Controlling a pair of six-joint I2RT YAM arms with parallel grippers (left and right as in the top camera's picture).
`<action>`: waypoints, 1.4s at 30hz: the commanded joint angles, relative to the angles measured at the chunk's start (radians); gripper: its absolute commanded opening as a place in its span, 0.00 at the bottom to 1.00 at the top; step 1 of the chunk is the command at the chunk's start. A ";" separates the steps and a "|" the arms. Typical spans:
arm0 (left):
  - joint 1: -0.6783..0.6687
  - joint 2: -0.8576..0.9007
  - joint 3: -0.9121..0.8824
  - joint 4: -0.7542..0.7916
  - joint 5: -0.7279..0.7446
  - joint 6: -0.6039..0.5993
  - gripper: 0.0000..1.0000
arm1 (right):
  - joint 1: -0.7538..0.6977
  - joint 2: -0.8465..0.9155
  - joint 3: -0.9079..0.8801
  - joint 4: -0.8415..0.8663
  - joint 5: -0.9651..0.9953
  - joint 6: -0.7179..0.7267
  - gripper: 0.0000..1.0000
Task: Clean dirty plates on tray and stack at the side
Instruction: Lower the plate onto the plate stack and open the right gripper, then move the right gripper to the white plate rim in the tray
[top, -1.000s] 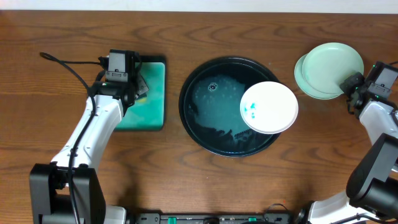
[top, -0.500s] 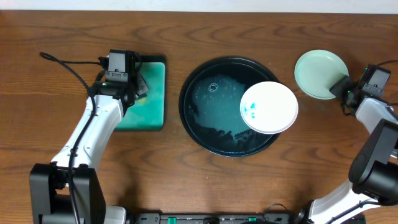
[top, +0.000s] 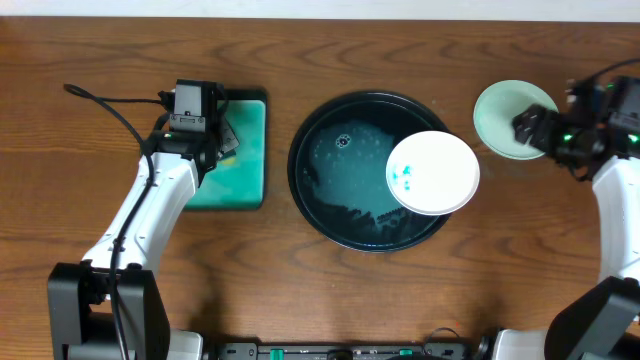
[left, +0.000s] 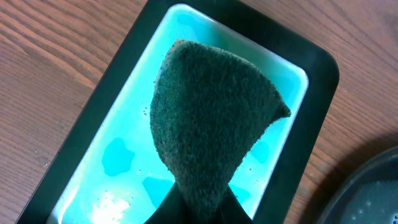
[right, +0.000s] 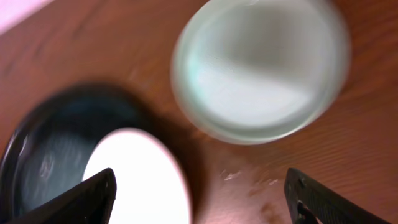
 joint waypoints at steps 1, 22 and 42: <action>0.006 0.005 -0.005 0.005 -0.019 0.006 0.07 | 0.057 0.044 -0.051 -0.018 -0.068 -0.156 0.83; 0.006 0.005 -0.005 0.006 -0.019 0.006 0.08 | 0.140 0.197 -0.208 0.101 -0.030 -0.064 0.41; 0.006 0.005 -0.005 0.025 -0.019 0.006 0.07 | 0.205 0.195 -0.148 0.117 -0.240 -0.003 0.01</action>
